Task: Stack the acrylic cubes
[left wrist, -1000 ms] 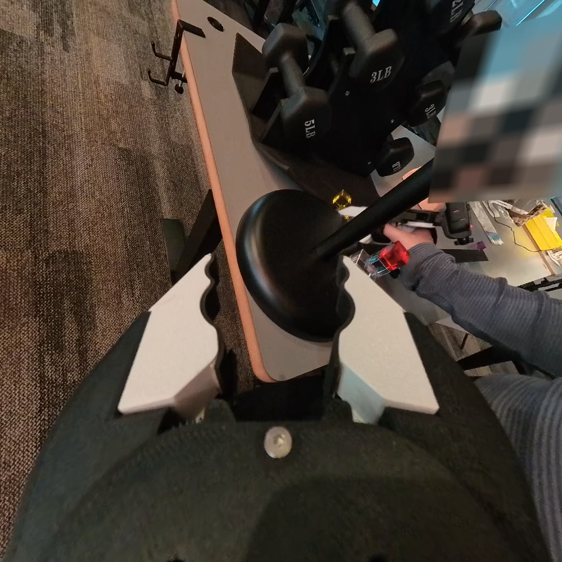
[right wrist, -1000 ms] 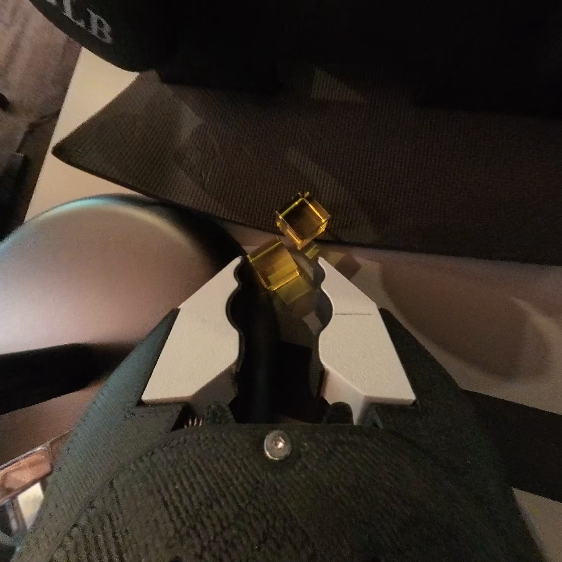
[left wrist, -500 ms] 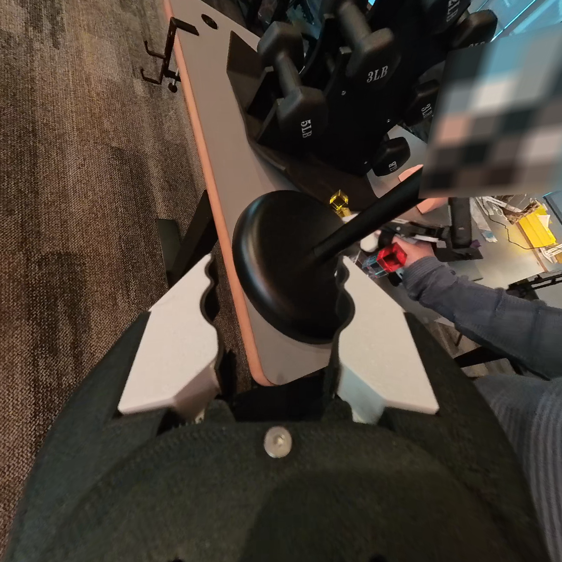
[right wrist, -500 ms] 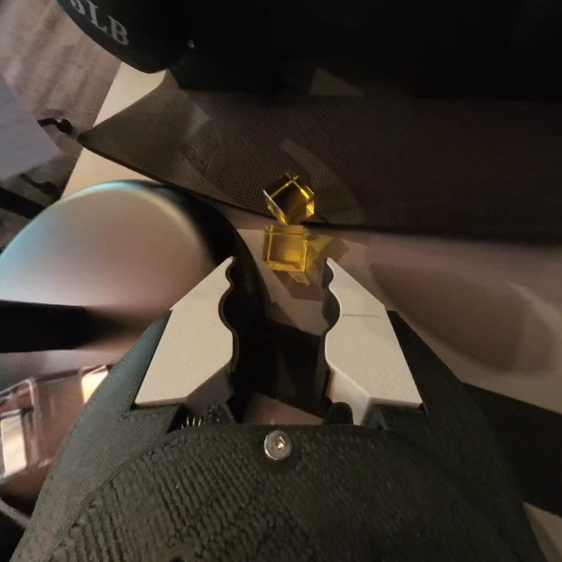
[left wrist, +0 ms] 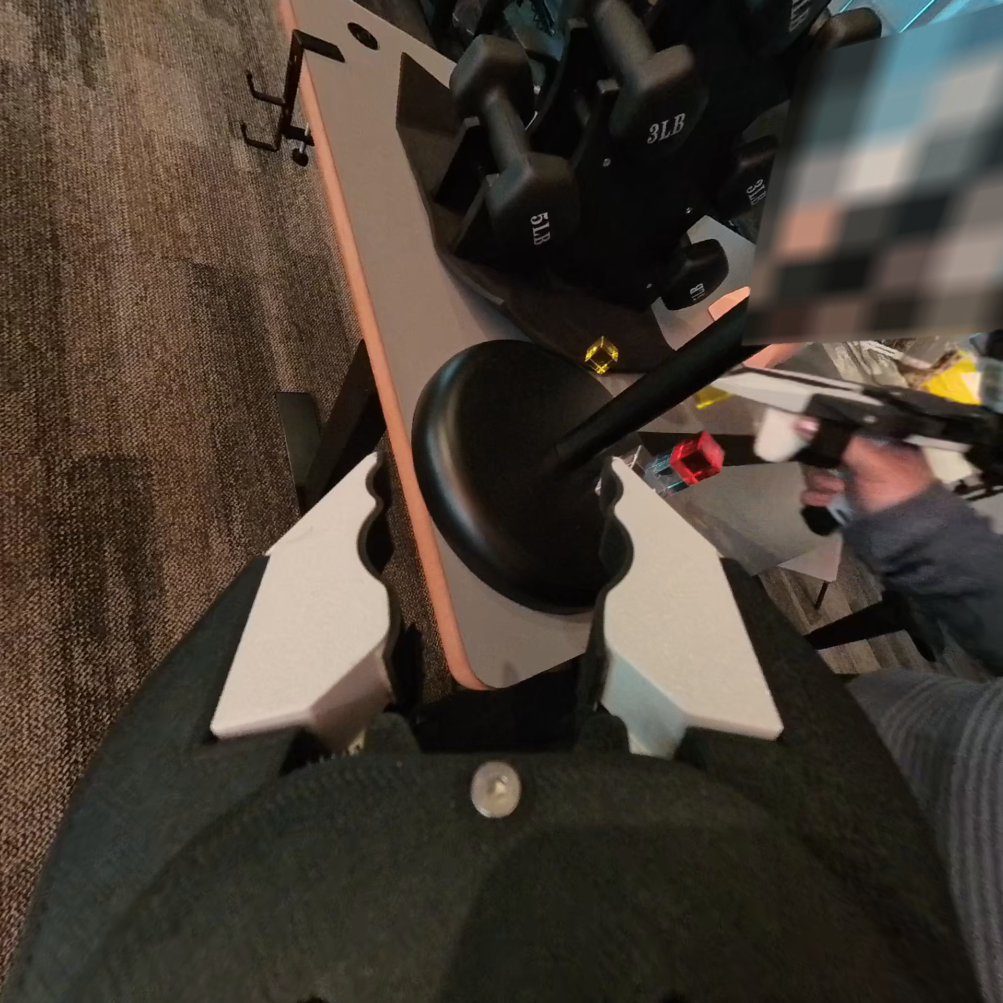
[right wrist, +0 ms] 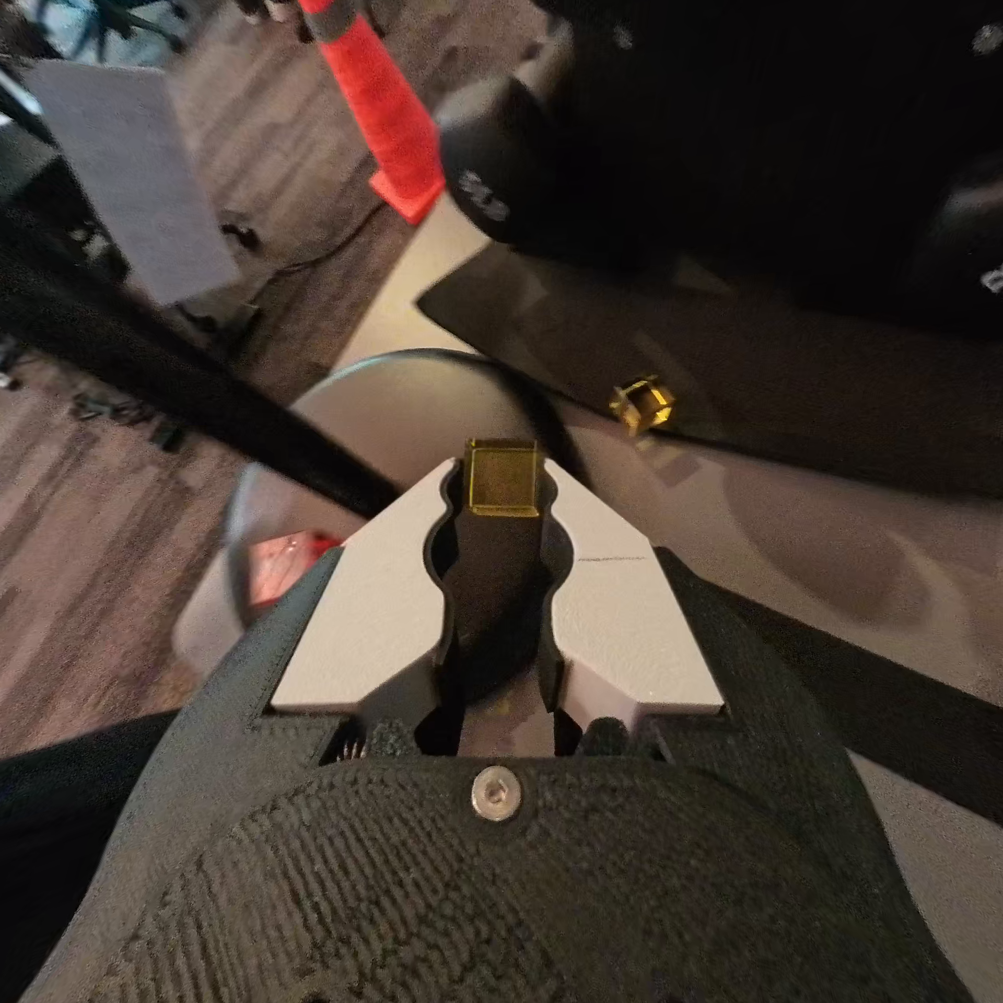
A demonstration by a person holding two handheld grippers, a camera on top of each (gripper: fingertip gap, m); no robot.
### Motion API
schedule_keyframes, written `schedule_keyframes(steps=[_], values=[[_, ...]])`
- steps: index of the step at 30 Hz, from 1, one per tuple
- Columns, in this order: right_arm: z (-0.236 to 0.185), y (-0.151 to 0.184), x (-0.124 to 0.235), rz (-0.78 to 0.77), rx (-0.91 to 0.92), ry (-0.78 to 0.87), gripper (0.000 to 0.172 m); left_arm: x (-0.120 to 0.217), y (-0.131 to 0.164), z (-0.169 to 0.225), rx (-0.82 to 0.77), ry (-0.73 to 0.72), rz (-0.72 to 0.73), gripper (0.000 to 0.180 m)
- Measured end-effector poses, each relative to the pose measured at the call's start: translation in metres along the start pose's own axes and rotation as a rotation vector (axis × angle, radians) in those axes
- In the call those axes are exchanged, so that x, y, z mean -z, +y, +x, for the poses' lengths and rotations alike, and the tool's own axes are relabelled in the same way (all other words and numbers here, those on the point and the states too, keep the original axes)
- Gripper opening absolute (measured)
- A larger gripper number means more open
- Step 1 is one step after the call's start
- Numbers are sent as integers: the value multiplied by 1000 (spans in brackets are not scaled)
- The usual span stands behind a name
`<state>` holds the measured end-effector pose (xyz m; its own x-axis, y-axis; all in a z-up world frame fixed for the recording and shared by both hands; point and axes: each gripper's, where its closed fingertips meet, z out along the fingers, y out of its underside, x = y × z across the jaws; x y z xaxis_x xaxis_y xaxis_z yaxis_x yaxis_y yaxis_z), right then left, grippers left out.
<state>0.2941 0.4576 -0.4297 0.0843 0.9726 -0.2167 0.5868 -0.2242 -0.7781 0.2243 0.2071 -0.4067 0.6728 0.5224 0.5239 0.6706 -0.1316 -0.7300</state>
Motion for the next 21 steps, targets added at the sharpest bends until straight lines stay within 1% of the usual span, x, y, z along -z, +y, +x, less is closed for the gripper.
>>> schedule_keyframes(steps=[3,7,11,14,16,21], values=[[-39,-4,24,-11,44,-71,25,0,2,0,3,0,-1,77],[-69,5,30,-67,125,-101,25,-1,3,3,-4,6,-3,77],[-78,10,27,-84,174,-89,25,0,3,4,-2,5,2,77],[-82,13,24,-96,172,-101,25,2,5,3,1,0,4,77],[-83,14,22,-100,159,-97,25,4,5,2,4,-4,7,77],[-83,15,19,-111,210,-70,25,5,6,1,8,-8,12,77]])
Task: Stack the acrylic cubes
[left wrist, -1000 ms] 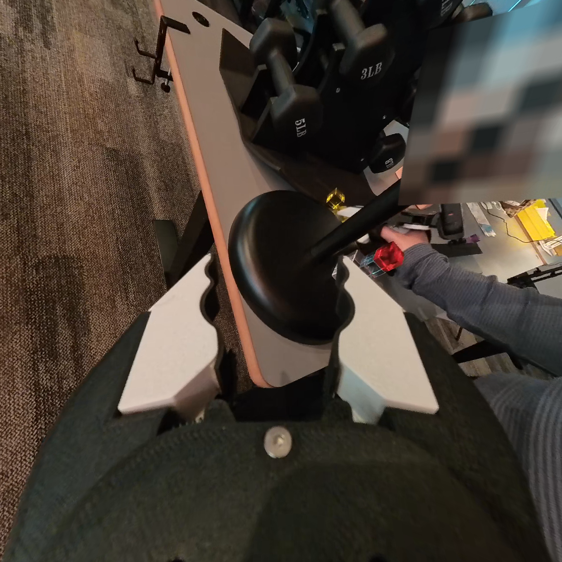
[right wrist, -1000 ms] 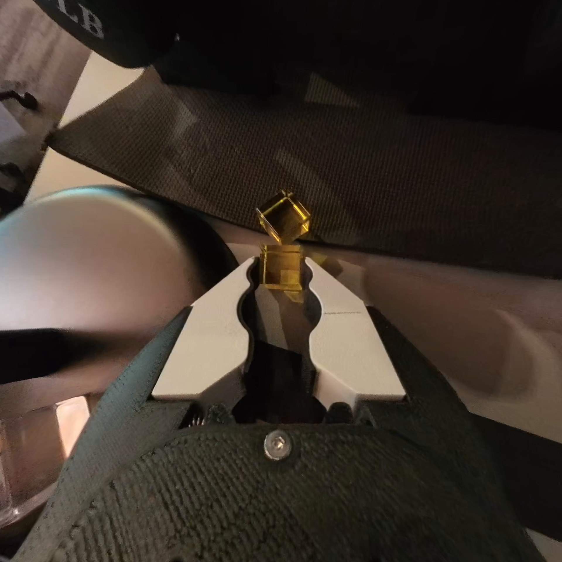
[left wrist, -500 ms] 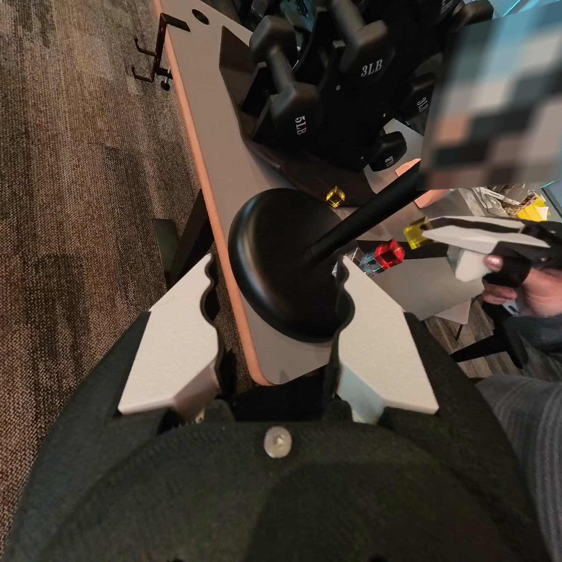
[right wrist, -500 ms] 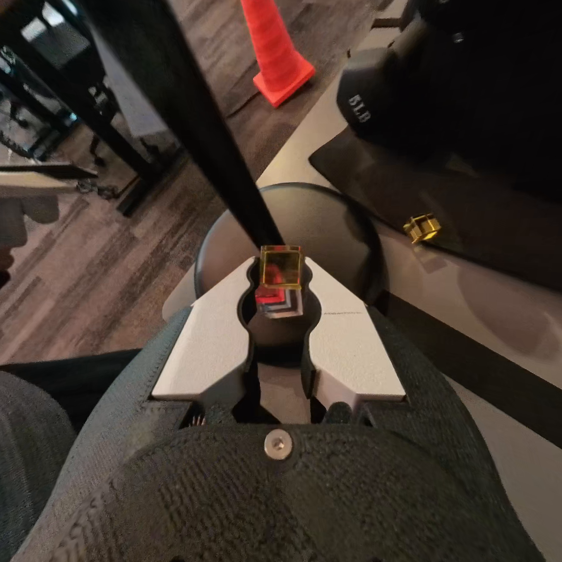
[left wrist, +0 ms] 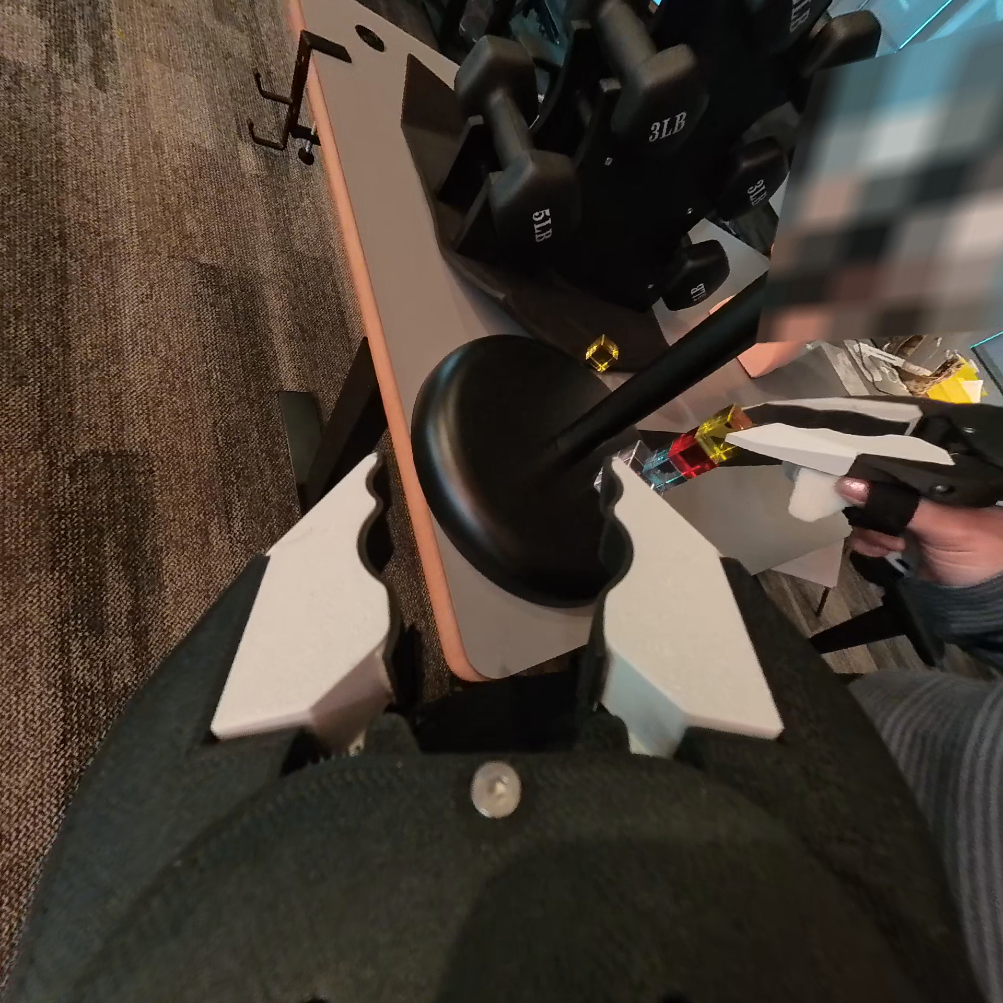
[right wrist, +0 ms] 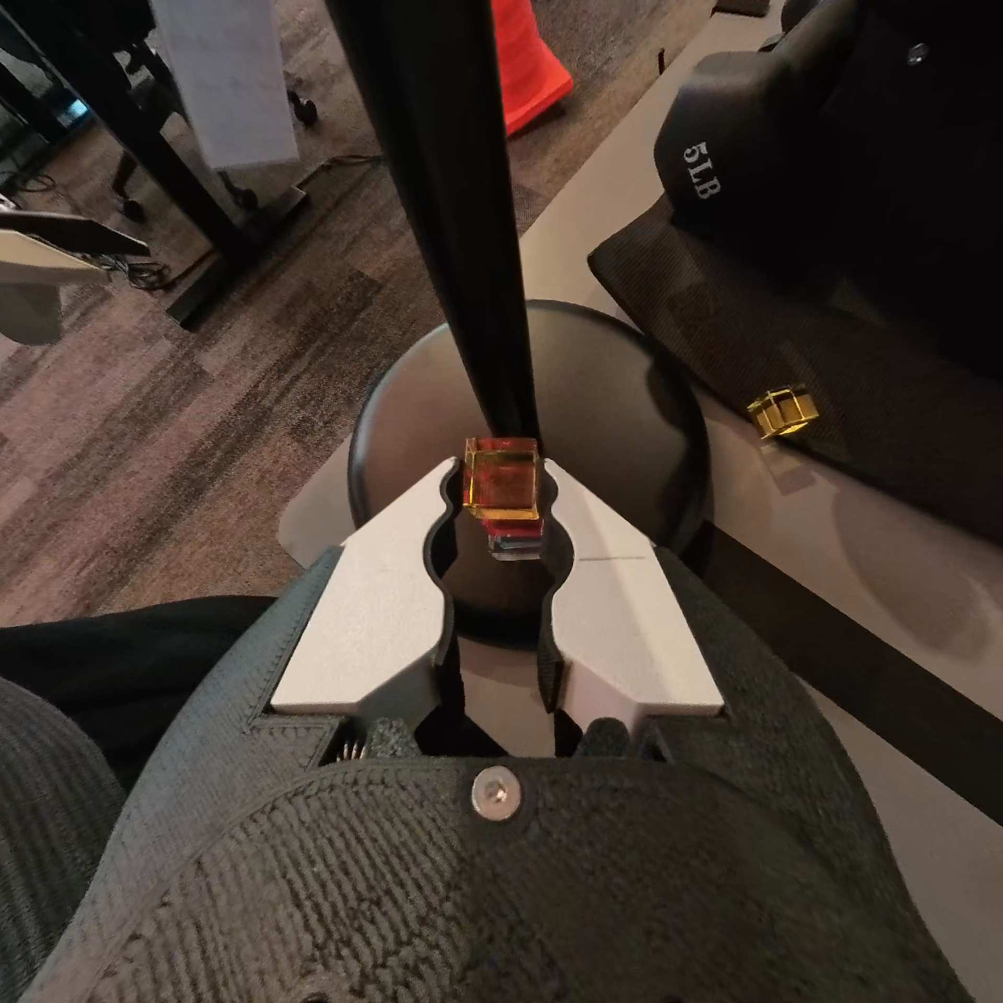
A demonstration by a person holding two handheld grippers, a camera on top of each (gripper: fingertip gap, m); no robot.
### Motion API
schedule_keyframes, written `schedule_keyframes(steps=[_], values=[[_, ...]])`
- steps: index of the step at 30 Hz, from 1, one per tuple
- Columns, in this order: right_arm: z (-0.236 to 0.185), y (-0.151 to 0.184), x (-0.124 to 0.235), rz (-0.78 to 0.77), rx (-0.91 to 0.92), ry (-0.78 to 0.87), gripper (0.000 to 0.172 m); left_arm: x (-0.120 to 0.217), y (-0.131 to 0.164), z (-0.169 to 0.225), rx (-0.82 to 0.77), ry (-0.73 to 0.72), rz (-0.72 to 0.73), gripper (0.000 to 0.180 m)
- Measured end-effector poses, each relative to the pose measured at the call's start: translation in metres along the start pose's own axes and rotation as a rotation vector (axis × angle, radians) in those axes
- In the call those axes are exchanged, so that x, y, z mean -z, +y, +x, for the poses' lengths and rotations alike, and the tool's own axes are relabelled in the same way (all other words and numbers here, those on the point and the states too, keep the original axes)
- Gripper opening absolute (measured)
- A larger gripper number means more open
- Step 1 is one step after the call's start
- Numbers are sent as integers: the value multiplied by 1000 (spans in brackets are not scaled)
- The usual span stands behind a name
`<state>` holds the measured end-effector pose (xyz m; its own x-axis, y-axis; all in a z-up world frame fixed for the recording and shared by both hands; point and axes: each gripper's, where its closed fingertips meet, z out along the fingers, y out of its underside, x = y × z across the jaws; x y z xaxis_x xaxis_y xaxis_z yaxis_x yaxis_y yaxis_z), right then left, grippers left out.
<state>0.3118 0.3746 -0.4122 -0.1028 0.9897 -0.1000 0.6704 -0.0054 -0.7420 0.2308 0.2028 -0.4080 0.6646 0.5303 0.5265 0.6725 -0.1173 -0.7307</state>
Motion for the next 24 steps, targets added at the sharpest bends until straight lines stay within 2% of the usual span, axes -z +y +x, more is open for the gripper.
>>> schedule_keyframes(steps=[10,12,14,18,21,24], values=[[0,1,1,-24,29,10,26,1,-3,0,-5,-5,5,78],[-2,-3,6,-1,-11,-14,45,3,-5,-1,-5,-10,9,78],[1,-14,17,67,-111,-54,55,5,-6,-2,-6,-18,16,78],[68,-24,25,172,-275,40,54,11,-8,-7,1,-34,24,78],[122,-10,-8,114,-306,143,48,10,-7,-9,6,-33,17,78],[146,-4,-54,81,-399,151,46,7,-7,-5,-2,-23,10,78]])
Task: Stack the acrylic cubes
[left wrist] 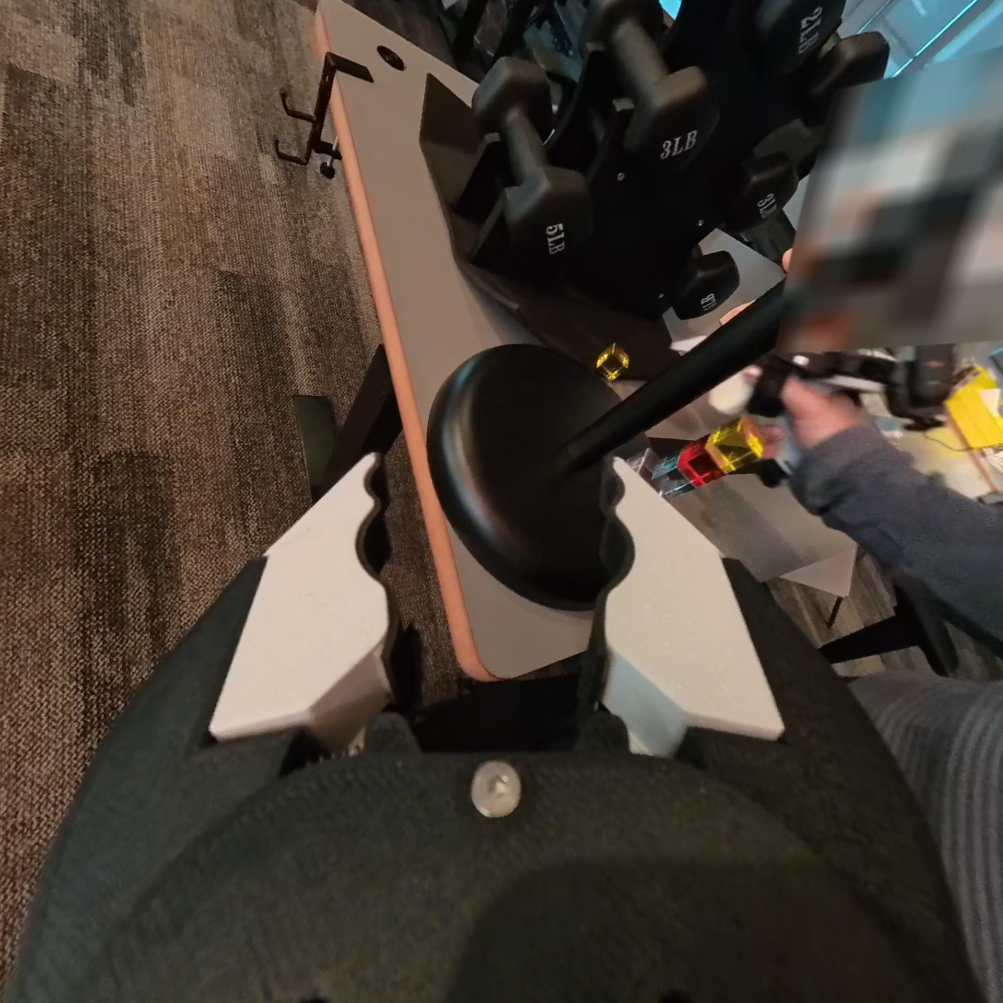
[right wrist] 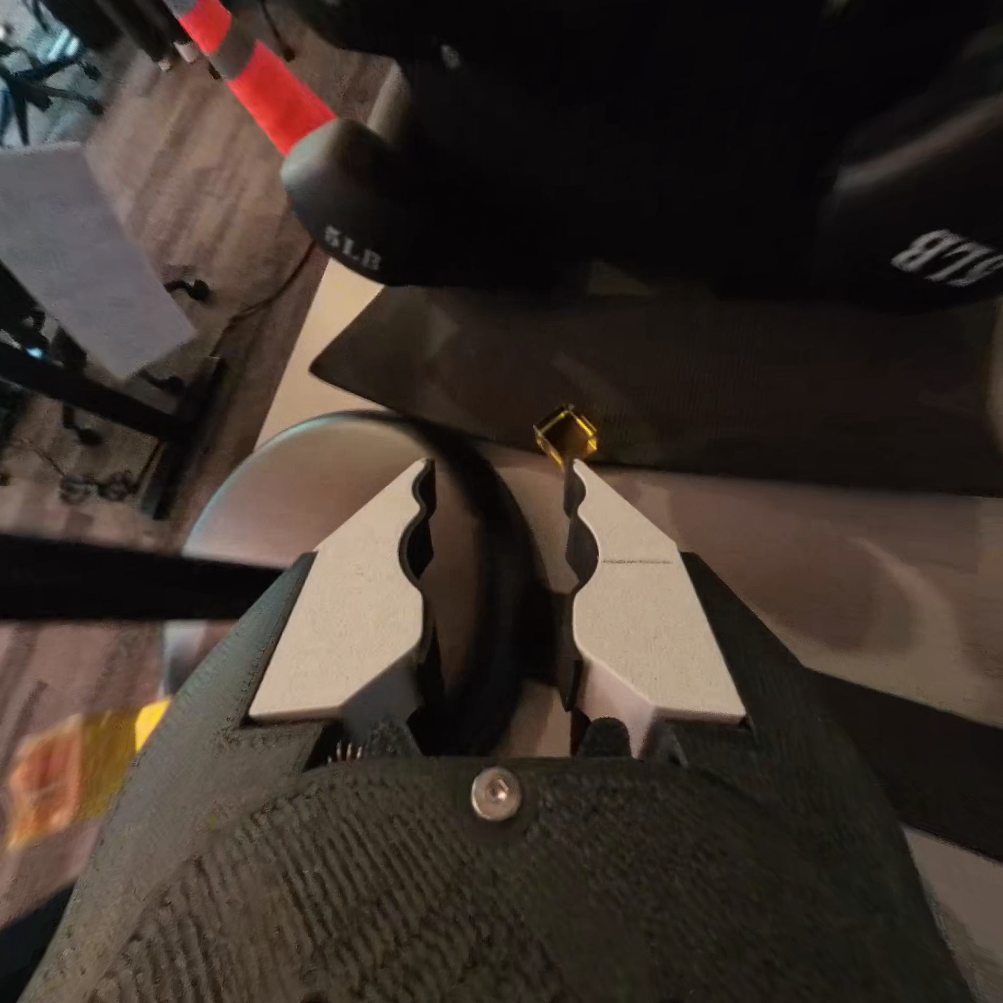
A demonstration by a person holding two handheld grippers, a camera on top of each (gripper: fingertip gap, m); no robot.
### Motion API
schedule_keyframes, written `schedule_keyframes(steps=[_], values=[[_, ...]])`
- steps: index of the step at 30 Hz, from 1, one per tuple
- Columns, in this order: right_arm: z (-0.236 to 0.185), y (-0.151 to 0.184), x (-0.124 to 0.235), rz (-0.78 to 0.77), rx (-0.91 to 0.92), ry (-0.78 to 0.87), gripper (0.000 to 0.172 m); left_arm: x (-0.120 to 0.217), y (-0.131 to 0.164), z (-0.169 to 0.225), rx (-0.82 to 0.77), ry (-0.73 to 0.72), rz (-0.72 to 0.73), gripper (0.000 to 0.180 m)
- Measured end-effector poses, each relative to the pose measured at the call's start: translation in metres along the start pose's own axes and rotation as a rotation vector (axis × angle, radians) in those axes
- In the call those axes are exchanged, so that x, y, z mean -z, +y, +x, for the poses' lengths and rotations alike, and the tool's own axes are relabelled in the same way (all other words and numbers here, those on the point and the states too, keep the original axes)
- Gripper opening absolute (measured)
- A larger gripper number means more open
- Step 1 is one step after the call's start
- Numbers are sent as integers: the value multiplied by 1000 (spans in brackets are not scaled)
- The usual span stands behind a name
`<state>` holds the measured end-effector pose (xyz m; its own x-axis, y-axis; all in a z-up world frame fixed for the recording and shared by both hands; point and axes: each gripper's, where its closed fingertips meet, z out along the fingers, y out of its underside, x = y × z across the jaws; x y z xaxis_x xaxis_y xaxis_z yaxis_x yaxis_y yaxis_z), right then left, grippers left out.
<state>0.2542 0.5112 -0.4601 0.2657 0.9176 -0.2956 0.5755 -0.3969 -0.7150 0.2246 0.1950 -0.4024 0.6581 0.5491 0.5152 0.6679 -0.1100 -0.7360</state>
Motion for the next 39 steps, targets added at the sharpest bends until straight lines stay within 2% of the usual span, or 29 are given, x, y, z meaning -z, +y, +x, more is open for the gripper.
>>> schedule_keyframes(steps=[3,7,9,12,16,19,22,26,29,31,34,39], values=[[16,12,-46,-96,-11,106,55,-3,0,4,-14,7,-10,79],[25,25,-76,-174,-25,184,57,-2,-4,8,-25,7,-5,78],[26,27,-83,-181,-28,184,53,0,-5,7,-26,4,-5,78],[28,25,-87,-179,-8,167,34,4,-3,4,-21,-5,-7,78],[26,24,-86,-202,67,121,34,6,-1,2,-12,-9,-9,78],[13,10,-64,-135,118,36,34,5,-2,2,-15,-7,-5,78],[-7,-10,-21,-38,179,-65,34,5,-4,1,-7,-6,4,78],[-70,-23,49,31,251,-428,33,4,-2,-1,0,-3,3,78],[-111,-11,89,-52,335,-647,34,1,-1,-2,2,4,-1,78],[-125,4,99,-150,422,-682,33,-1,-2,-1,1,10,-3,78],[-133,24,99,-276,554,-641,33,-4,-3,2,-12,19,-9,78],[-138,36,92,-367,645,-558,33,-4,-4,2,-15,19,-7,78]])
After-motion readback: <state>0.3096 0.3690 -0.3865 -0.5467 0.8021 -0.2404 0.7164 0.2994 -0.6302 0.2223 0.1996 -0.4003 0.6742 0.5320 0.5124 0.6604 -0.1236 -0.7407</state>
